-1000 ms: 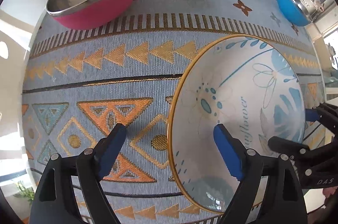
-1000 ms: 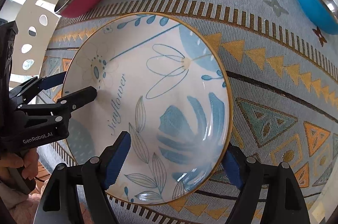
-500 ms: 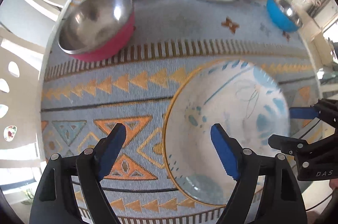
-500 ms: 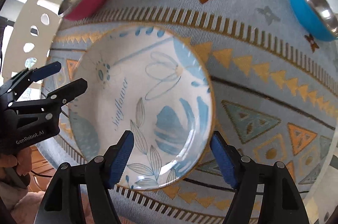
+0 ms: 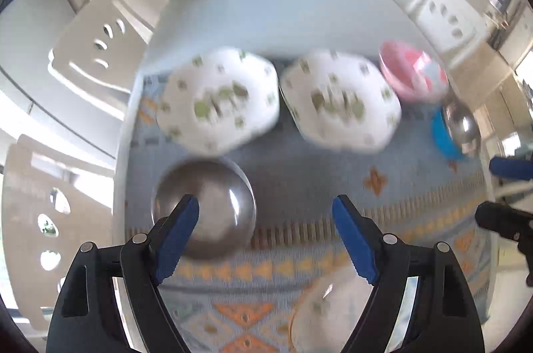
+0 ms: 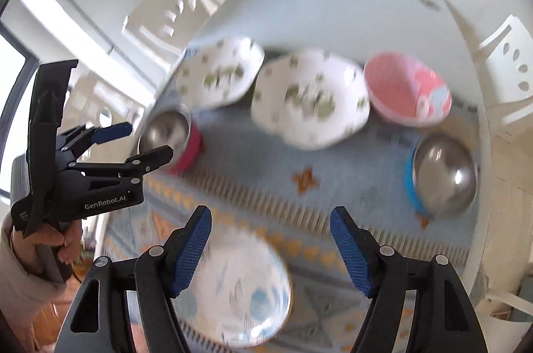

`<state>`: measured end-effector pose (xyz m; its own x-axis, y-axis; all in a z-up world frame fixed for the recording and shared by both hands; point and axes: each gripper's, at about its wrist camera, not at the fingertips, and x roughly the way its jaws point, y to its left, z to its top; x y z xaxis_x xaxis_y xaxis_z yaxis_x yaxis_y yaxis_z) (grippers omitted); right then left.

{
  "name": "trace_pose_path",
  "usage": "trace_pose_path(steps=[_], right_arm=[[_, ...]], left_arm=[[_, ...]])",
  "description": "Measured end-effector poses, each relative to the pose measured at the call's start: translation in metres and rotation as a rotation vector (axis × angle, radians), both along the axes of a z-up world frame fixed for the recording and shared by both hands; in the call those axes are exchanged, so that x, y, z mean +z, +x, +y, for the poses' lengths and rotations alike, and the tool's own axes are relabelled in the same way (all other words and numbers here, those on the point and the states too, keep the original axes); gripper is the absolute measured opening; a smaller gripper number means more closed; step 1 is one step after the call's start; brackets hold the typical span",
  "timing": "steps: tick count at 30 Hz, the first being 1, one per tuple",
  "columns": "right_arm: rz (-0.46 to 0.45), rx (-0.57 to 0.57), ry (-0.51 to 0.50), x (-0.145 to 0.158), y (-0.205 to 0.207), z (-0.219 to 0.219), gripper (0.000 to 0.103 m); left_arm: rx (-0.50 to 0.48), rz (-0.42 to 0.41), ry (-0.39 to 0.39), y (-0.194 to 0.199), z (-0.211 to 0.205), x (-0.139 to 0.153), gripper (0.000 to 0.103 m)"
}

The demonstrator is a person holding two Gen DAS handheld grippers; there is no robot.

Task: Organize plates and bowls
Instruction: 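Lower the Sunflower plate and open both tools to release it, then move both tools to a hexagonal forest plate and grasp its rim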

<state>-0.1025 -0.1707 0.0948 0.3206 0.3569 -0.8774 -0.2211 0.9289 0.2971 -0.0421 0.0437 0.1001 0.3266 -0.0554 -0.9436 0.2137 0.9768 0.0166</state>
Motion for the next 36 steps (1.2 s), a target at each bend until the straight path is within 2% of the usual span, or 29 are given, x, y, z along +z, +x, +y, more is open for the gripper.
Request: trace_pose_path(steps=[6,13,18,20,23,29,31,33,35,36], right_arm=[[-0.005,-0.133,0.086,-0.005,0.058,-0.008,0.072],[0.108,-0.282,0.148,-0.05,0.097,-0.03,0.073],[0.186,-0.31,0.135,-0.089,0.113,-0.039,0.072],[0.195,-0.328,0.125,-0.102,0.119,-0.043,0.072],[0.206,-0.329,0.112,-0.119,0.129,-0.042,0.072],[0.203,-0.318,0.114,-0.141,0.138,-0.039,0.072],[0.204,-0.321,0.09,-0.149,0.141,-0.041,0.072],[0.213,-0.316,0.063,-0.155,0.144,-0.041,0.066],[0.217,-0.317,0.05,-0.16,0.145,-0.042,0.063],[0.193,-0.323,0.042,-0.157,0.145,-0.042,0.062]], left_arm=[[0.074,0.012,-0.057,0.043,-0.005,-0.005,0.081],[0.104,0.128,-0.076,0.064,-0.022,-0.05,0.081],[0.128,0.208,-0.08,0.076,-0.033,-0.085,0.081],[0.141,0.233,-0.1,0.079,-0.035,-0.096,0.081],[0.13,0.249,-0.07,0.082,-0.042,-0.115,0.08],[0.121,0.276,-0.074,0.082,-0.048,-0.144,0.08],[0.121,0.282,-0.089,0.082,-0.048,-0.15,0.077],[0.117,0.267,-0.103,0.08,-0.049,-0.152,0.074],[0.104,0.235,-0.123,0.077,-0.051,-0.15,0.061],[0.096,0.22,-0.131,0.076,-0.051,-0.149,0.051]])
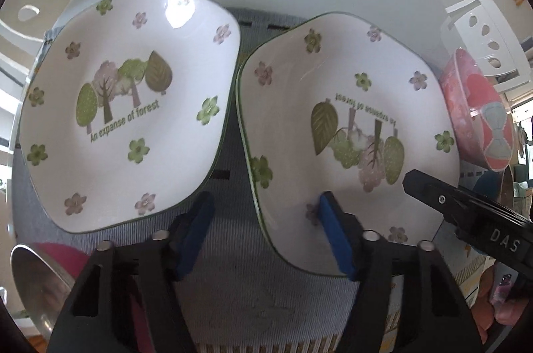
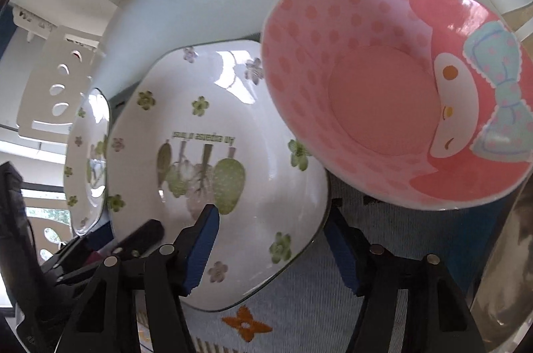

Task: Organize plates and bowls
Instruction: 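Move both tools to a hexagonal forest plate and grasp its rim, then lift the forest plate with both tools and carry it toward the Sunflower plate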

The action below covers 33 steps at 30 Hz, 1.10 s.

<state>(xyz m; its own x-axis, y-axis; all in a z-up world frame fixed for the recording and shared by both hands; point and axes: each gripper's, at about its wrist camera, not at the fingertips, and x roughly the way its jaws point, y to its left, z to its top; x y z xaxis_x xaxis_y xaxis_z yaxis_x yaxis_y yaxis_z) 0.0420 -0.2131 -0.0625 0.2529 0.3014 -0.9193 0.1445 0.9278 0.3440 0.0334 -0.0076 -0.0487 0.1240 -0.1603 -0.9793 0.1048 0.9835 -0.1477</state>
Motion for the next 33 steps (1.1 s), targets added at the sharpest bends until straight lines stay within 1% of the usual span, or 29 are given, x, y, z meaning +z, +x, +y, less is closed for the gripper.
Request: trace_pose_path(steps=[1,2,3,4,5,7,10,15,19,21,24,31,33], right_arm=[[0.008,0.007,-0.021,-0.001,0.001,0.001,0.056],[0.001,0.013,-0.052,0.001,0.001,0.001,0.048],[0.003,0.02,-0.075,0.001,0.002,0.004,0.039],[0.006,0.019,-0.084,0.001,0.001,0.004,0.035],[0.011,0.011,-0.074,0.0,0.001,0.002,0.034],[0.024,0.002,-0.067,0.001,-0.001,0.0,0.031],[0.025,0.026,-0.084,0.002,-0.006,0.003,0.031],[0.032,0.035,-0.057,0.002,-0.019,0.003,0.031],[0.027,0.063,-0.022,0.0,-0.035,0.008,0.031],[0.018,0.063,-0.018,0.001,-0.042,0.011,0.031],[0.019,0.059,0.011,0.001,-0.051,0.011,0.031],[0.02,0.076,-0.018,0.008,-0.062,0.01,0.03],[0.024,0.075,-0.018,0.008,-0.063,0.016,0.03]], left_arm=[[-0.008,-0.013,-0.011,-0.002,-0.002,0.002,0.04],[-0.016,-0.024,-0.021,-0.004,-0.004,0.003,0.035],[-0.022,-0.031,-0.025,-0.006,-0.006,0.004,0.026],[-0.029,-0.041,-0.014,-0.008,-0.009,0.005,0.027],[-0.033,-0.046,-0.004,-0.008,-0.012,0.006,0.027],[-0.033,-0.038,-0.011,-0.009,-0.012,0.006,0.027],[-0.047,-0.027,0.005,-0.013,-0.018,0.009,0.027],[-0.05,-0.016,0.025,-0.009,-0.018,0.008,0.027],[-0.031,0.015,0.008,-0.023,-0.023,0.011,0.027],[-0.037,0.016,0.006,-0.038,-0.025,0.012,0.028],[-0.027,0.029,-0.022,-0.047,-0.018,0.013,0.028],[-0.033,0.03,-0.025,-0.065,-0.01,0.021,0.028],[-0.031,0.033,-0.031,-0.072,-0.005,0.023,0.028]])
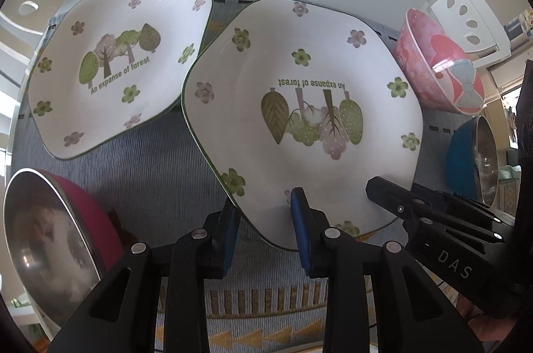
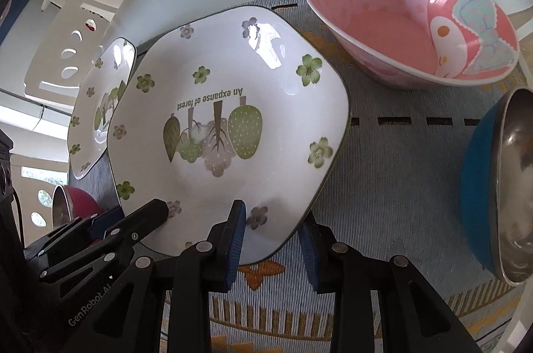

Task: Organize plates and bowls
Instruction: 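Lift the forest plate with both tools and carry it toward the Sunflower plate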

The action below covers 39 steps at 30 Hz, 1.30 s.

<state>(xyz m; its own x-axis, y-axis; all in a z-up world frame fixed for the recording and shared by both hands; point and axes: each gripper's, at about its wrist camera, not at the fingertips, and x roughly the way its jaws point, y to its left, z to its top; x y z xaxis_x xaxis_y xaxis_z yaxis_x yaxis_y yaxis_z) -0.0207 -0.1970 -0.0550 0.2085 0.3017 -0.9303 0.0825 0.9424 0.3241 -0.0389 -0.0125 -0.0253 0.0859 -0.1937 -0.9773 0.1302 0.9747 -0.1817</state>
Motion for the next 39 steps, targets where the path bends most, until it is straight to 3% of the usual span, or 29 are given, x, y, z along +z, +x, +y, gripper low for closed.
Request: trace_pose_path(steps=[5,8,10,15,20,25,32,39], right_arm=[[0.004,-0.013,0.024,0.001,-0.008,-0.003,0.03],[0.019,-0.01,0.061,-0.001,-0.004,-0.011,0.03],[0.023,-0.001,0.042,-0.002,0.002,-0.013,0.03],[0.001,-0.002,0.026,0.001,0.025,-0.021,0.03],[0.0,-0.011,-0.031,-0.004,0.049,-0.021,0.03],[-0.04,-0.035,-0.017,-0.006,0.063,-0.024,0.031],[-0.094,0.048,-0.033,-0.006,0.061,-0.021,0.032],[-0.08,0.103,-0.043,-0.003,0.055,-0.019,0.031]], left_arm=[[-0.016,-0.015,-0.001,-0.012,0.004,0.004,0.028],[0.001,-0.01,0.004,0.001,0.008,0.002,0.027],[-0.008,-0.042,0.046,0.007,0.01,0.005,0.027],[-0.004,-0.016,0.075,0.026,0.016,-0.003,0.027],[0.026,0.004,0.07,0.048,0.015,-0.015,0.031],[0.014,-0.021,0.056,0.073,0.005,-0.023,0.037],[0.016,-0.055,0.03,0.087,0.007,-0.025,0.035],[0.033,-0.032,0.024,0.083,0.012,-0.023,0.035]])
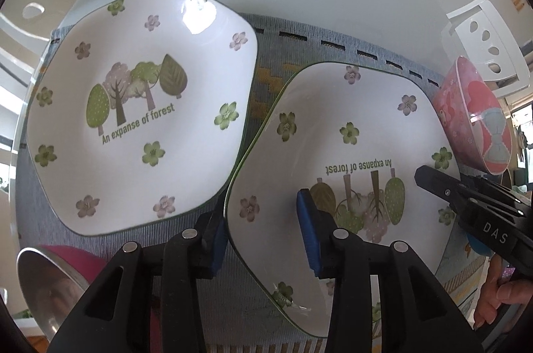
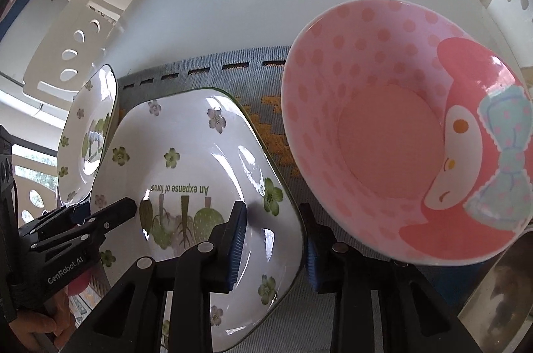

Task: Organize plates and bowls
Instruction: 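Lift the forest plate with both tools and carry it toward the Sunflower plate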

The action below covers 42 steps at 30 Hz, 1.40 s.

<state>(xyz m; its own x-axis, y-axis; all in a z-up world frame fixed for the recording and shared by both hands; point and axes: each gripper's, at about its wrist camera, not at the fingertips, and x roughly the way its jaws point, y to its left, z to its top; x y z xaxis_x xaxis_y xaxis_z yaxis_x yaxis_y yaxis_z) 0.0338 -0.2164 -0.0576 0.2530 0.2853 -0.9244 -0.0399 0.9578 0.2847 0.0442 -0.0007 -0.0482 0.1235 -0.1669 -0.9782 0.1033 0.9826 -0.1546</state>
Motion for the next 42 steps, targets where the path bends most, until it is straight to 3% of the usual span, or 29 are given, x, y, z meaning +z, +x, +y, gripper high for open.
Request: trace_pose_path(steps=[22,42], right_arm=[[-0.028,-0.03,0.046,0.035,-0.078,-0.01,0.029],[-0.004,0.014,0.063,0.042,-0.186,0.018,0.029]], left_arm=[[-0.061,-0.037,-0.013,-0.044,0.003,0.035,0.035],[-0.051,-0.04,0.005,-0.144,0.034,0.059,0.035]])
